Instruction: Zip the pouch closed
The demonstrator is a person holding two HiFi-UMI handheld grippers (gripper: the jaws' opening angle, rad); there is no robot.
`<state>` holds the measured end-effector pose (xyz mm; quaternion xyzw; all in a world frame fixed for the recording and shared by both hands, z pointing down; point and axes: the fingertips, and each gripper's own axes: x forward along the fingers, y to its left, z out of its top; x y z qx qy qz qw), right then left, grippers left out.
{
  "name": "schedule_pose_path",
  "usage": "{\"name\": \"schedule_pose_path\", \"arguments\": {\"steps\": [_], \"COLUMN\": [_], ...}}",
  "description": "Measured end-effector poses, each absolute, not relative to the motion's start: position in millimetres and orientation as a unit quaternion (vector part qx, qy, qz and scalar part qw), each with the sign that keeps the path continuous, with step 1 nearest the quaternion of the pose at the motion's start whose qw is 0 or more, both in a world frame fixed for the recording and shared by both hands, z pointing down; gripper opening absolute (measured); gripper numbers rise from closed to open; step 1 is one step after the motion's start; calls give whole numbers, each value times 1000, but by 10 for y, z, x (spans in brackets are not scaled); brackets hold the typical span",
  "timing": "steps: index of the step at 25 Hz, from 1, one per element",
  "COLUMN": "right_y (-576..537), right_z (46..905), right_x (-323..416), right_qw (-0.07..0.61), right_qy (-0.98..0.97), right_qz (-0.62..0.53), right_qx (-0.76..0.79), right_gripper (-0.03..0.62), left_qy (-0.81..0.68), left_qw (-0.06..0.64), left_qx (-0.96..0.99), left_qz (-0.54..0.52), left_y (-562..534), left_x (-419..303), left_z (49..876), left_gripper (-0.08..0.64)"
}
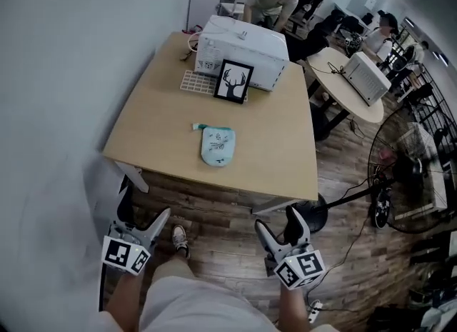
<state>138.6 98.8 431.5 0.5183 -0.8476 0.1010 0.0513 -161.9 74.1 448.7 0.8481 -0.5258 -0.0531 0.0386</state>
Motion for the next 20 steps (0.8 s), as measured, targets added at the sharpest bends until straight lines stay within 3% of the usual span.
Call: {"name": "schedule_pose_path", "arguments": {"steps": [9,20], "right_y": [-356,-1081], "right_z": [4100,4272], "right_x": [985,1057], "right_qw": [64,65], "right_qy": [-835,-838], "right_qz": [94,110], "right_qx": [538,530], "right_gripper": [388,388], "left_qy": [-490,-487], "left_qw": [73,77], "left_qx": [867,869], "left_qz": [-52,-33], "left_y": [-752,-1480], "left_x": [-1873,-1728], "left_z": [4658,4791], "left_gripper": [449,449]}}
